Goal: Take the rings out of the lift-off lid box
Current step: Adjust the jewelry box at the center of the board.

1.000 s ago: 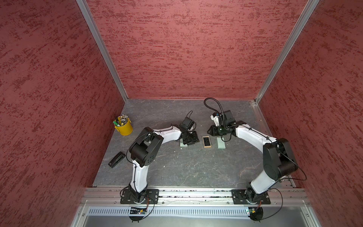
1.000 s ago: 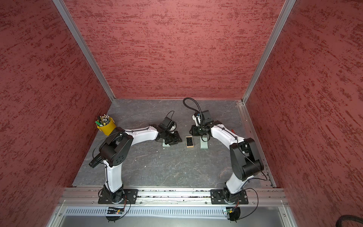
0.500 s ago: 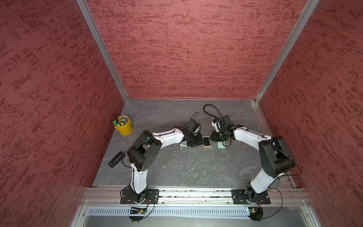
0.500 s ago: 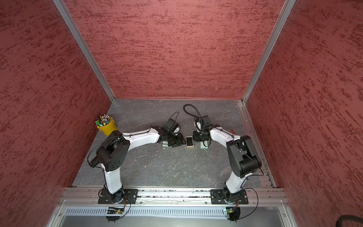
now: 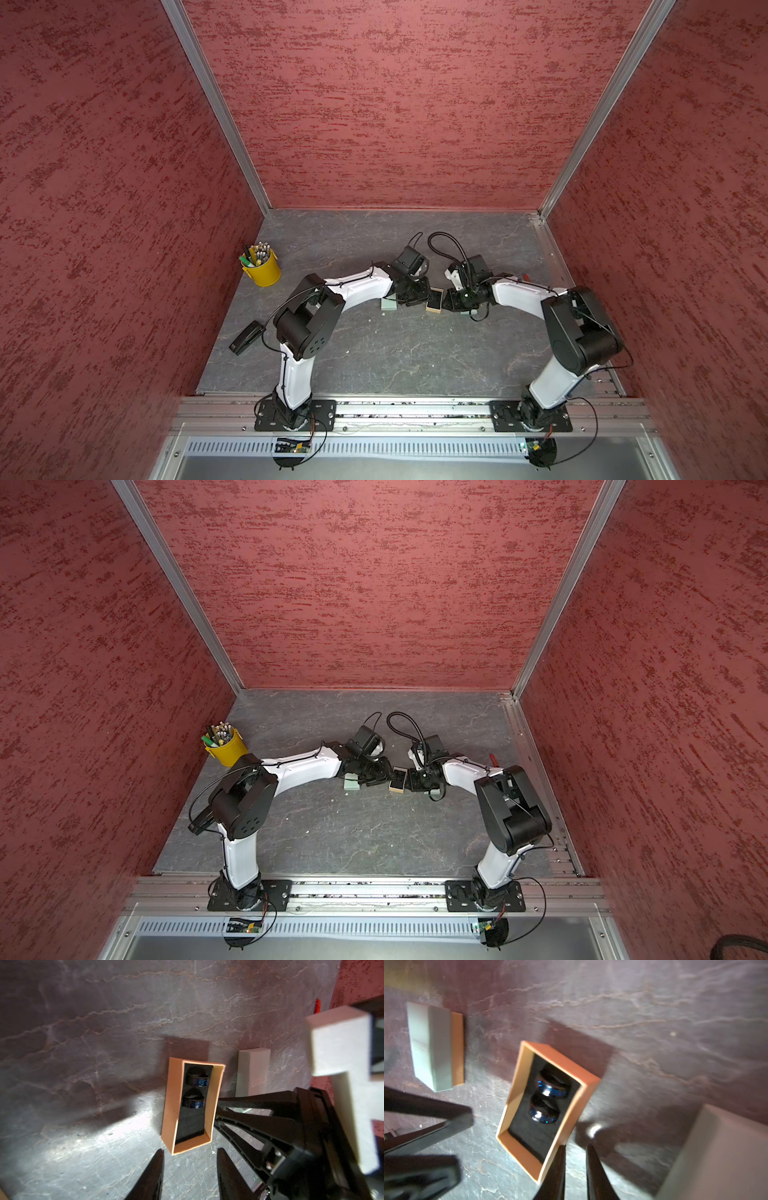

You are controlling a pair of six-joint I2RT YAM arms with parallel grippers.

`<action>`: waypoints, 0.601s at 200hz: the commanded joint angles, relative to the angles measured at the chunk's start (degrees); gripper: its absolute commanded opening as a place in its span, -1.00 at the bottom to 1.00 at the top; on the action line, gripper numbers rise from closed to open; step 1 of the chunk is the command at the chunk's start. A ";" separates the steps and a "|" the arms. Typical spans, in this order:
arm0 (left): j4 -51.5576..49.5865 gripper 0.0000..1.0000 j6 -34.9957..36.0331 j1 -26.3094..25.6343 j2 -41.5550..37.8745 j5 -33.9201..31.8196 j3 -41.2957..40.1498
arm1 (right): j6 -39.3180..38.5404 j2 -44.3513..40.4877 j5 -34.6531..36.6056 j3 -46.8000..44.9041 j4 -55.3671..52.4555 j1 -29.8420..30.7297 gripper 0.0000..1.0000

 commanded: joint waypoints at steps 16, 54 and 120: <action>-1.55 -0.12 2.17 0.44 1.37 -2.67 0.22 | 1.62 2.64 -1.74 0.68 3.46 2.56 -0.59; -3.26 -0.12 3.48 2.04 1.47 -4.44 0.17 | 2.25 2.58 -1.89 1.28 3.06 3.88 -0.59; -4.60 -0.12 5.10 2.97 2.87 -4.91 1.76 | -1.38 -3.27 0.32 6.94 -5.67 4.19 -0.59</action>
